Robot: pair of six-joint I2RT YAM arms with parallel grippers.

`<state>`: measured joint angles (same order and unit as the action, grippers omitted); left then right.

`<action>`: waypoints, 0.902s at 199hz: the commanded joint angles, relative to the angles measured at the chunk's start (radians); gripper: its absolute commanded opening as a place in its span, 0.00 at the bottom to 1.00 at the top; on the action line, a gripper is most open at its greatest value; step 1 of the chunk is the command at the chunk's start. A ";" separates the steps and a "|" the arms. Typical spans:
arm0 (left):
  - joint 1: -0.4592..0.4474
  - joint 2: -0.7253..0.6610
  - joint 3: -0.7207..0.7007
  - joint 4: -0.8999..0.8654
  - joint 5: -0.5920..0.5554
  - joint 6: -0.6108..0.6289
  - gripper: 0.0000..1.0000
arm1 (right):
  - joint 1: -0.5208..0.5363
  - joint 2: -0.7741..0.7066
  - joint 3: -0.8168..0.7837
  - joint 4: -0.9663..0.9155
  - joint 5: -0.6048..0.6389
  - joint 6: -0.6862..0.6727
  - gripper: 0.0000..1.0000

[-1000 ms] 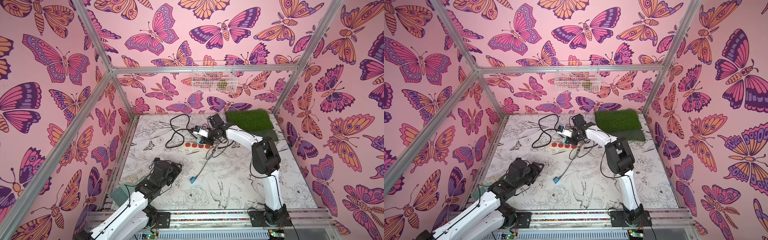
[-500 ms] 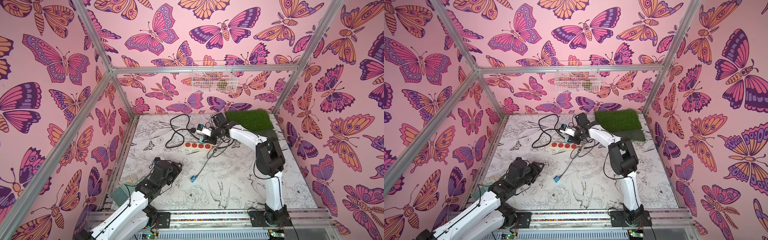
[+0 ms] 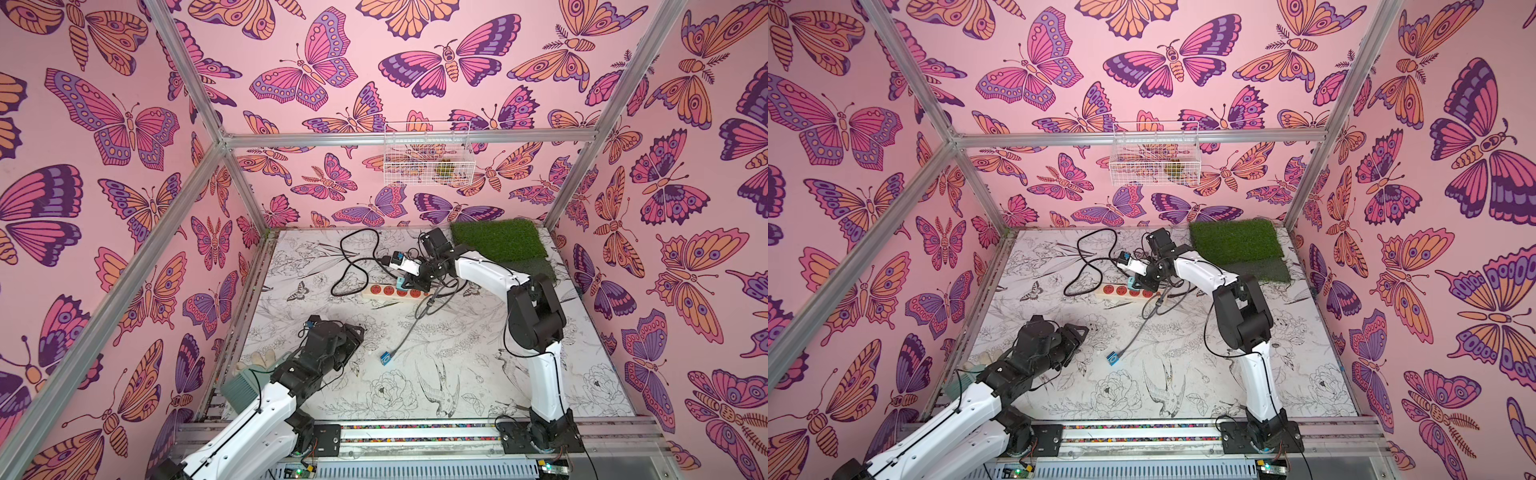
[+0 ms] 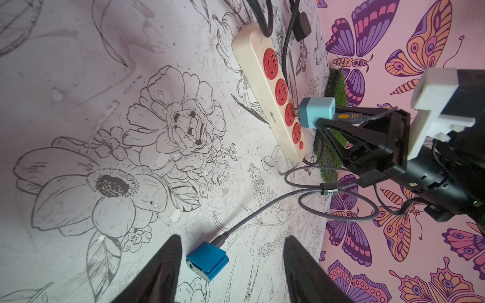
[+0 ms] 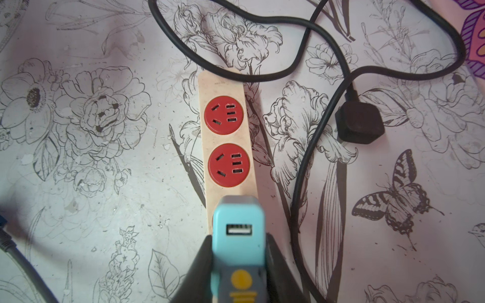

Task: Charge mp3
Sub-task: Insert the plug into the socket.

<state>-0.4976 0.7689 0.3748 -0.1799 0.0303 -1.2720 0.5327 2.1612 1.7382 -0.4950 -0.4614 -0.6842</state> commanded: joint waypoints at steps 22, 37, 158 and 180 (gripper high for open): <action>0.008 -0.003 -0.023 0.007 0.000 0.009 0.64 | 0.006 0.026 0.031 -0.031 -0.003 -0.018 0.00; 0.010 -0.003 -0.024 0.007 0.000 0.009 0.64 | 0.006 0.029 0.036 -0.039 0.008 -0.025 0.00; 0.013 -0.002 -0.034 0.014 0.005 0.003 0.63 | 0.022 0.088 0.084 -0.148 0.065 -0.085 0.00; 0.013 -0.009 -0.036 0.013 0.005 0.005 0.63 | 0.033 0.103 0.104 -0.199 0.137 -0.120 0.00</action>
<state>-0.4904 0.7689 0.3595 -0.1780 0.0311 -1.2720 0.5442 2.2070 1.8240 -0.5816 -0.4198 -0.7570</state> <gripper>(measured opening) 0.635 0.284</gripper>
